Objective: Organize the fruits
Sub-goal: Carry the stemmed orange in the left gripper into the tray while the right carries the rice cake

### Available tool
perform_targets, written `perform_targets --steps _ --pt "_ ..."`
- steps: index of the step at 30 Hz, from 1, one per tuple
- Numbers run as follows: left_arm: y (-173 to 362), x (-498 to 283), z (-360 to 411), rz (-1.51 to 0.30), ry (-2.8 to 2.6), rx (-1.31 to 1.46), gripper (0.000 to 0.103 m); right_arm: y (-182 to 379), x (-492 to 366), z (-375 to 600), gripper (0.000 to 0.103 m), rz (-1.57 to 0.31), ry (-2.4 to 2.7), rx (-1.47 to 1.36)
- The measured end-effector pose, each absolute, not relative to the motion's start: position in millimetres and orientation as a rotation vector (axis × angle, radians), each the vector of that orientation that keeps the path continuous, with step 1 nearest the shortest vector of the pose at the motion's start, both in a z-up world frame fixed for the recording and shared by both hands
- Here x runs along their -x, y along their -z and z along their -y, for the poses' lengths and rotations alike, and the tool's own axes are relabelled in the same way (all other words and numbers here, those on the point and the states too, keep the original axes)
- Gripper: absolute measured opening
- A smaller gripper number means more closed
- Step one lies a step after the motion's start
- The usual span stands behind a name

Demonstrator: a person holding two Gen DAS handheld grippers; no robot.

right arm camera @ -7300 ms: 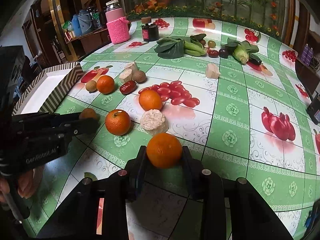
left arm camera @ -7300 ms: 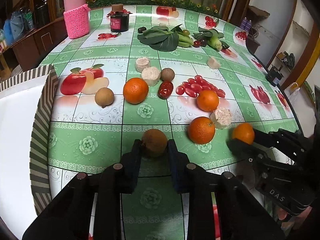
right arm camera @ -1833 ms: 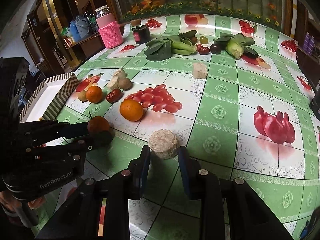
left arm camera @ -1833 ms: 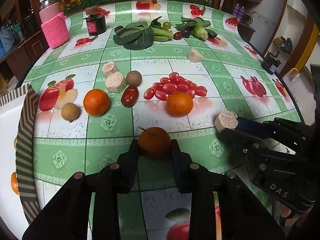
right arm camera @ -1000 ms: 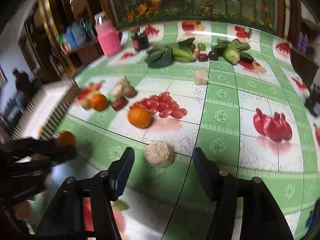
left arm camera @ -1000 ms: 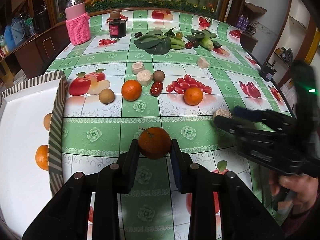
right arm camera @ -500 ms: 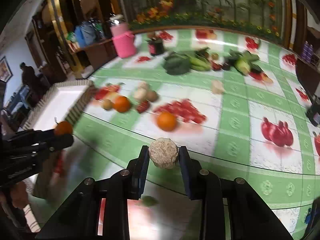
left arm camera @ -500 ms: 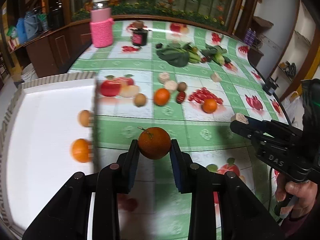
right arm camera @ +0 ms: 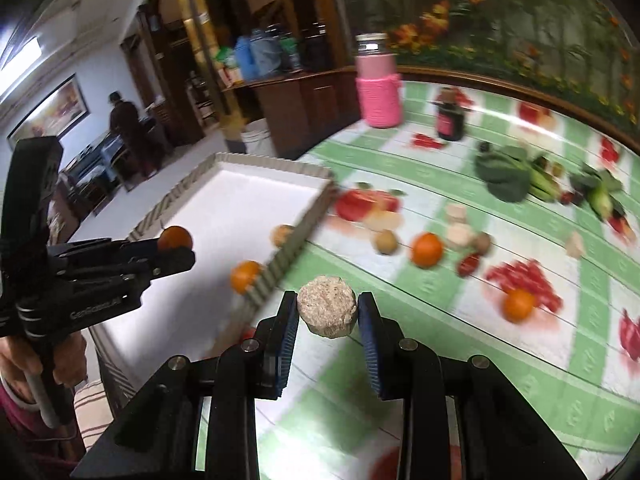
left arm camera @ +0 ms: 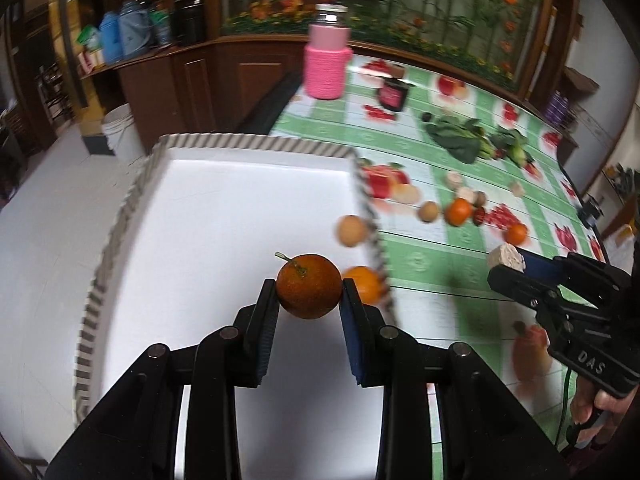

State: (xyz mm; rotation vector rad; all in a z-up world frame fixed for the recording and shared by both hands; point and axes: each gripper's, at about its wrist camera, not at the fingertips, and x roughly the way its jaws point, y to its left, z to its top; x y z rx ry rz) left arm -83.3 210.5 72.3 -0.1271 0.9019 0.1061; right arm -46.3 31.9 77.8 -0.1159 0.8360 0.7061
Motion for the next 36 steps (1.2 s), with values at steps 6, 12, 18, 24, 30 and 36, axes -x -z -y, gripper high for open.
perform_targets --steps 6,12,18,24,30,36 --pt "-61 79 -238 -0.921 -0.155 0.150 0.028 -74 49 -76 0.030 -0.848 -0.762 0.167" --pt "-49 73 -255 -0.948 -0.176 0.158 0.028 -66 49 -109 0.030 -0.876 -0.820 0.193" --pt "-42 68 -263 -0.957 -0.203 0.153 0.028 -48 49 -139 0.030 -0.914 -0.869 0.226" --pt "-34 65 -270 -0.975 -0.222 0.160 0.028 -42 52 -159 0.030 -0.927 -0.910 0.249" --pt "-30 63 -277 -0.985 -0.233 0.170 0.028 -38 58 -165 0.030 -0.931 -0.926 0.288" --pt "-27 60 -278 -0.995 -0.237 0.170 0.028 -28 60 -154 0.031 -0.948 -0.912 0.307"
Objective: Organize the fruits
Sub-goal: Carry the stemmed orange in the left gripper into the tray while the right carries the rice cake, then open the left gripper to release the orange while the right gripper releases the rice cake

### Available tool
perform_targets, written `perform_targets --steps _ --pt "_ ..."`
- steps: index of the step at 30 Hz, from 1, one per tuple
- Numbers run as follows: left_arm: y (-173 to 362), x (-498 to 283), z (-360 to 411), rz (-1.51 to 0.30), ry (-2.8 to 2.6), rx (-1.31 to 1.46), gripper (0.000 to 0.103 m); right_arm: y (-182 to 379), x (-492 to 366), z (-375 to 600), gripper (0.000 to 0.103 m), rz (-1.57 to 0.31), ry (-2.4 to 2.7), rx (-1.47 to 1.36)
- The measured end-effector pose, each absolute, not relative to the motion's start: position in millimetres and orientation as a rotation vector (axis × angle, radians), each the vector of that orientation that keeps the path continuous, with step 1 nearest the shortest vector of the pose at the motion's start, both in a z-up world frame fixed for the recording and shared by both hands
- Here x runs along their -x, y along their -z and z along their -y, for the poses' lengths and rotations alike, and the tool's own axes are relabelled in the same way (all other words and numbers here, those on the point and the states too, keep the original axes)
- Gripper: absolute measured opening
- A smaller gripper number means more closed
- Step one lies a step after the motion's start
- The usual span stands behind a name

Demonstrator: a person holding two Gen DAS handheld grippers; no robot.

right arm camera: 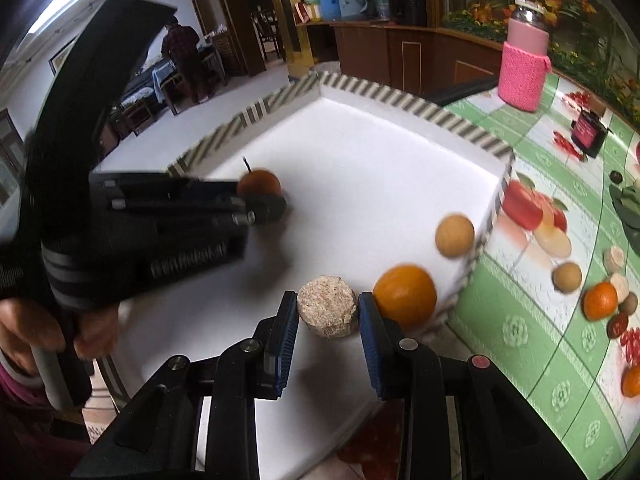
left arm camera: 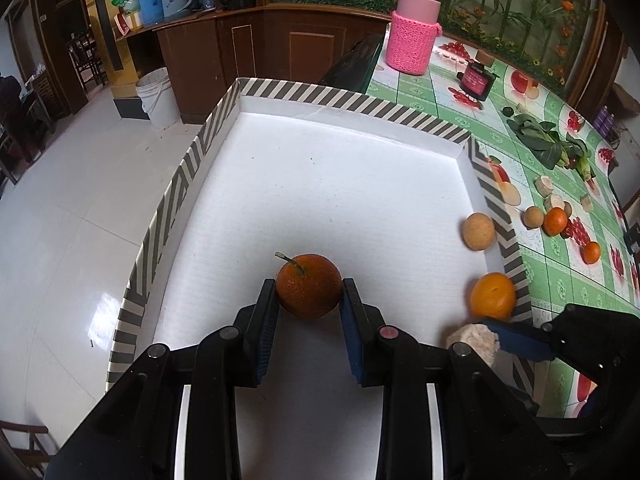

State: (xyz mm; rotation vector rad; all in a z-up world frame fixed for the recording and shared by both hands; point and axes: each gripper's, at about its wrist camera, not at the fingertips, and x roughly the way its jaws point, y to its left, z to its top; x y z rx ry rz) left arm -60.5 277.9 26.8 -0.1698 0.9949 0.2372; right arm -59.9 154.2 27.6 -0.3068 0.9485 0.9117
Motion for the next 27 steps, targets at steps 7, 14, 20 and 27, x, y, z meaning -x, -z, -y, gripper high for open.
perform_targets --steps 7,14,20,27 --pt "-25 57 -274 -1.001 -0.251 0.156 0.029 -30 71 -158 0.030 -0.942 -0.941 0.342" --pt "-25 57 -275 -1.009 -0.272 0.161 0.056 -22 78 -163 0.033 -0.931 -0.954 0.373" --pt "-29 62 -276 -0.994 -0.296 0.180 0.065 -33 78 -143 0.041 -0.930 -0.971 0.305" --pt "-45 66 -257 -0.945 -0.269 0.171 0.065 -57 75 -93 0.063 -0.891 -0.912 0.209"
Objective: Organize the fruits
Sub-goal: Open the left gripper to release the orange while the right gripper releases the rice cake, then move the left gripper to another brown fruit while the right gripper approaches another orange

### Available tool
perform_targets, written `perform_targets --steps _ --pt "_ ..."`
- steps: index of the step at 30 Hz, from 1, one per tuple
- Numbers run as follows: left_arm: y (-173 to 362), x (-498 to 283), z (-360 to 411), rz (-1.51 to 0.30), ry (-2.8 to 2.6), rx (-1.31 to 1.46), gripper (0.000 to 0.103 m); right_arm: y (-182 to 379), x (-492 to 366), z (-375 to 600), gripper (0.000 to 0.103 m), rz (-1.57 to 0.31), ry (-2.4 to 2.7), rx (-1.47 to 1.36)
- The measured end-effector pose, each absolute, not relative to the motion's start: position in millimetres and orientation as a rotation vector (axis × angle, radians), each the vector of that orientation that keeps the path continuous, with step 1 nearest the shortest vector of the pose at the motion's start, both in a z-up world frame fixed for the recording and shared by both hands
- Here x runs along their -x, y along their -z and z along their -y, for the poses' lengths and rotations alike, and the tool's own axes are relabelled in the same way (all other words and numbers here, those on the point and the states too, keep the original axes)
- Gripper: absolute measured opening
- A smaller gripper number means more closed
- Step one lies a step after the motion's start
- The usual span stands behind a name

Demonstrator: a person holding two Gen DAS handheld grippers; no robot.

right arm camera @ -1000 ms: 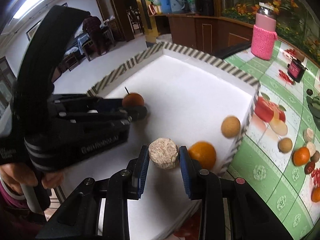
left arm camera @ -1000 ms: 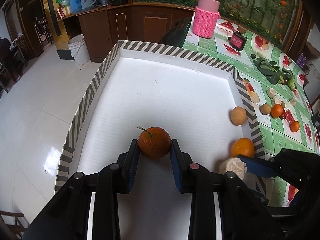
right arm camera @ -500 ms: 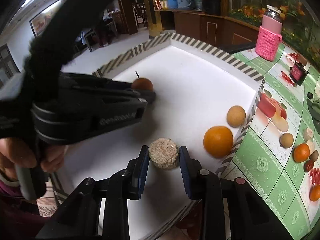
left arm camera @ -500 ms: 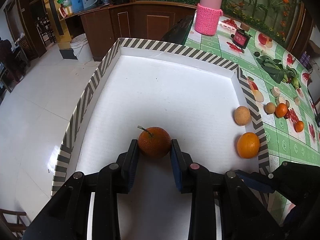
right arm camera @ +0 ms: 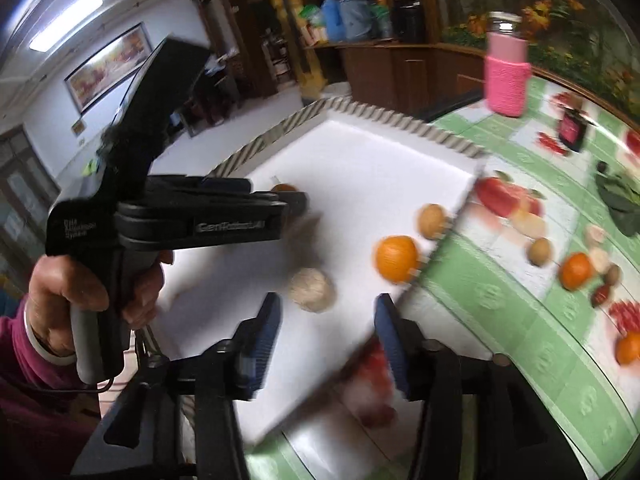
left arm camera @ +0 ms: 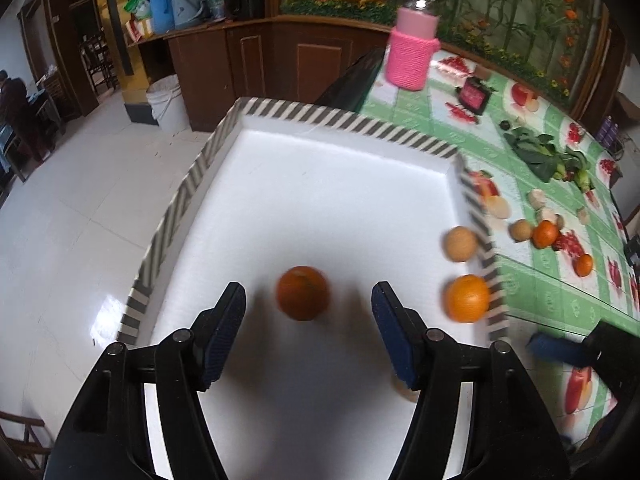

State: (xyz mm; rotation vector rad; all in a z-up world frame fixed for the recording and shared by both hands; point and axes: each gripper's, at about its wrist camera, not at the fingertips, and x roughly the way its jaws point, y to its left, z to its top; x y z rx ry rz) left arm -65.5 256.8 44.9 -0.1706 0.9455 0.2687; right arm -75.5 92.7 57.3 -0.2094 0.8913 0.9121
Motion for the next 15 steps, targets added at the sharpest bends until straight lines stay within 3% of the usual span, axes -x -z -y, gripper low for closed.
perform_targets --steps 15 --pt "-54 41 -164 -0.941 -0.077 0.124 0.065 -65 43 52 0.072 -0.861 -0.607 0.093"
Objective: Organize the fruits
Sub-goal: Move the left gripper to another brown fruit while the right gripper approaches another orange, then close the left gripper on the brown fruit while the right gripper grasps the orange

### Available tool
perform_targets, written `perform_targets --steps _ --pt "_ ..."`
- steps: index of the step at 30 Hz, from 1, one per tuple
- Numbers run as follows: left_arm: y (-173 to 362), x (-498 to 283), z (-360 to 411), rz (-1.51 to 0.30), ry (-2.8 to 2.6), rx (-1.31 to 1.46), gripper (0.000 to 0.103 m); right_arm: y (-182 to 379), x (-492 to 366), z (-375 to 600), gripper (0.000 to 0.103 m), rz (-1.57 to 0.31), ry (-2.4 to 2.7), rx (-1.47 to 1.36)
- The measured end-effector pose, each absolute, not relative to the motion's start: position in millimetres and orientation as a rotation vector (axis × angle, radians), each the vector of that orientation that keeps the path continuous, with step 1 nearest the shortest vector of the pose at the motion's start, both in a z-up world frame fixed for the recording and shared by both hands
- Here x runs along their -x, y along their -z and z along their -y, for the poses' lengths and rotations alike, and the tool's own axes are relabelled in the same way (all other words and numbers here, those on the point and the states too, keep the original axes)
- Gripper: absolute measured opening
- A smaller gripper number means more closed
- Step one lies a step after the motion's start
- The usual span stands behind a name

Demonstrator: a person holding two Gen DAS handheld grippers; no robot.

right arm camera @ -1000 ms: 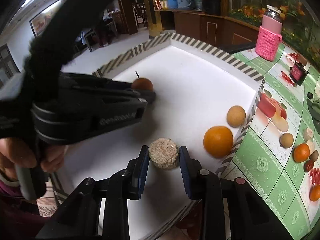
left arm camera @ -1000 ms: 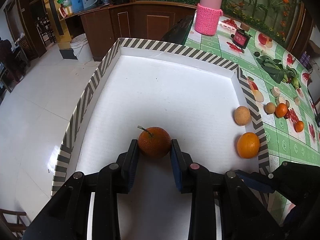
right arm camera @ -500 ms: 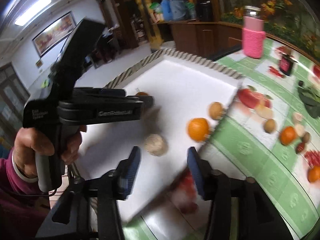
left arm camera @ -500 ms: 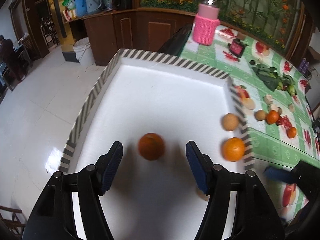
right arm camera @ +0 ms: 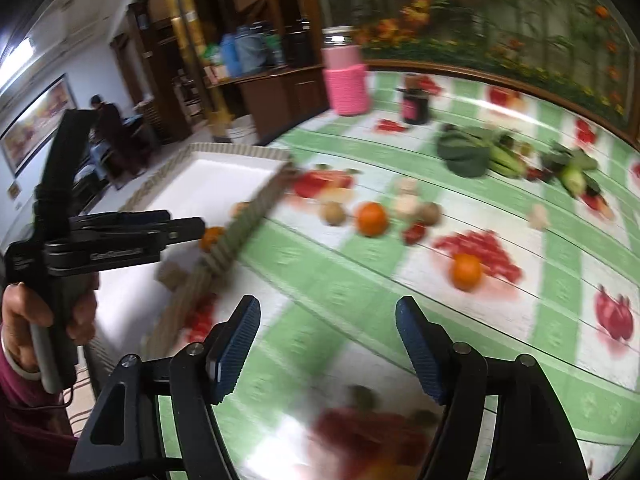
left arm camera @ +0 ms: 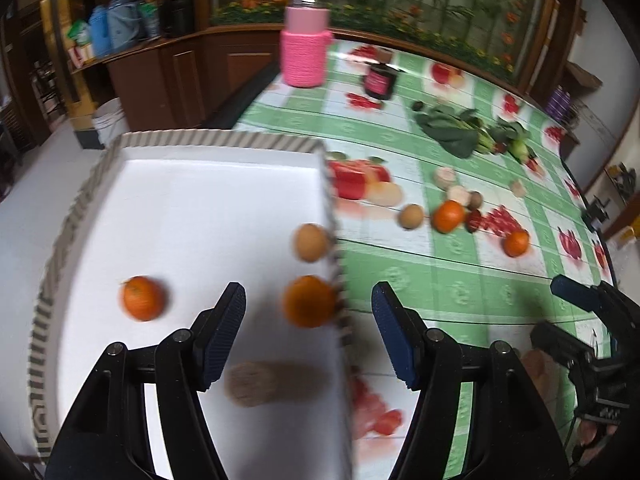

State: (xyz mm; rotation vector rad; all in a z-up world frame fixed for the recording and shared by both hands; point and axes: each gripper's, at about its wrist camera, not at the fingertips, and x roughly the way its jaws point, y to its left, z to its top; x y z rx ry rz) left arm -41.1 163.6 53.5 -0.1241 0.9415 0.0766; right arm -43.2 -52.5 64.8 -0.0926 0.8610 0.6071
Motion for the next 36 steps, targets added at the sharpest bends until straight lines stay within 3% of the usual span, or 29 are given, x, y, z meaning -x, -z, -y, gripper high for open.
perform_targets --steps 10,18,21,23,25,33,35,36 --pt "-46 5 -119 -0.985 0.032 0.049 0.065 -52 15 103 0.071 -0.864 -0.501 0.070" --pt "-44 -26 -112 -1.020 0.099 0.000 0.065 -37 -26 99 0.063 -0.903 -0.484 0.083" --pt "-38 -34 -111 -1.021 0.108 -0.017 0.065 -29 -38 94 0.053 -0.916 -0.484 0.096" --pt "-32 -41 -111 -1.032 0.115 -0.018 0.065 -23 -45 90 0.039 -0.940 -0.491 0.098" --pt "-26 -47 -109 -1.046 0.121 -0.027 0.064 -16 -49 85 0.032 -0.955 -0.494 0.118" --pt "-21 -61 -99 -1.048 0.165 -0.080 0.064 -14 -46 88 0.031 -0.929 -0.510 0.116" --pt "-17 -63 -93 -1.061 0.179 -0.107 0.058 -15 -45 88 0.031 -0.929 -0.515 0.112" --pt "-15 -64 -91 -1.071 0.184 -0.120 0.043 -15 -45 89 0.031 -0.929 -0.517 0.113"
